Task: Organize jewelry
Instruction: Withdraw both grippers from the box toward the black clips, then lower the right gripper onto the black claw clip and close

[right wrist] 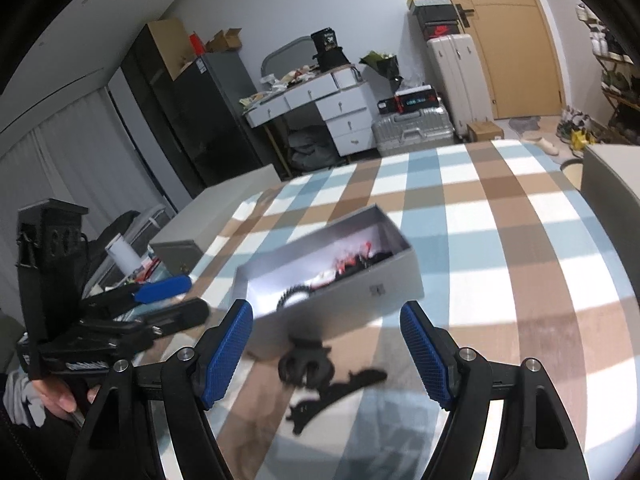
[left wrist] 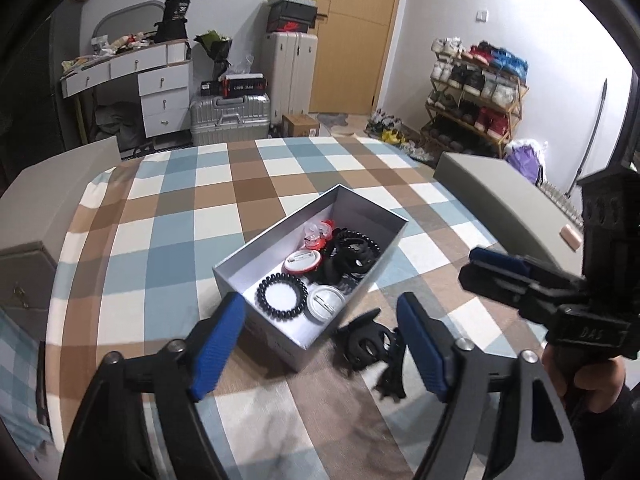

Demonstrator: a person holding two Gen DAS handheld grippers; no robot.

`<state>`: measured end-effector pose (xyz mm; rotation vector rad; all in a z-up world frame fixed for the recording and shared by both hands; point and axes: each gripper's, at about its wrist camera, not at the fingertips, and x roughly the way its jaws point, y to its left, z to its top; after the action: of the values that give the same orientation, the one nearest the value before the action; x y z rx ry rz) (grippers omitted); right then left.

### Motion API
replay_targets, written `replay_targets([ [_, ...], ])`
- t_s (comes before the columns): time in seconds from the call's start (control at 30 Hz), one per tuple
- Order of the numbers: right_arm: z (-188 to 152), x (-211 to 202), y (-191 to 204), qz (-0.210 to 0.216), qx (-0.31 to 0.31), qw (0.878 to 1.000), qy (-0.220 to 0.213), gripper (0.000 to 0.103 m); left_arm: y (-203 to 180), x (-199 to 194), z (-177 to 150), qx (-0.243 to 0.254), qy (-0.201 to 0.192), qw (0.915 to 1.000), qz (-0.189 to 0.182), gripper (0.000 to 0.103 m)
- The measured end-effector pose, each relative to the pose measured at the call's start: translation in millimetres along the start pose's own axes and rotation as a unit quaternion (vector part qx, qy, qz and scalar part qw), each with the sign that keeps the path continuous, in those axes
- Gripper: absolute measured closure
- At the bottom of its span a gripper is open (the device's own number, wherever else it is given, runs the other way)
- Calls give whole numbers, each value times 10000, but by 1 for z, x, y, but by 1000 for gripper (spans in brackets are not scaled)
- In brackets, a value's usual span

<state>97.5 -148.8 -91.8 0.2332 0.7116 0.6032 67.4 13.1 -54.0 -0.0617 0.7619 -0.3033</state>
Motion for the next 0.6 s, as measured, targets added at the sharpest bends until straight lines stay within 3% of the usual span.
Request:
replay_targets([
  [0.27,-30,7,4,36,74,9992,394,26,0,-9,-26,-178,-28,9998,113,21],
  [0.6,-36,40,14,113,-19,9969,774,26,16,-1,-68,-487,380,9978,240,21],
])
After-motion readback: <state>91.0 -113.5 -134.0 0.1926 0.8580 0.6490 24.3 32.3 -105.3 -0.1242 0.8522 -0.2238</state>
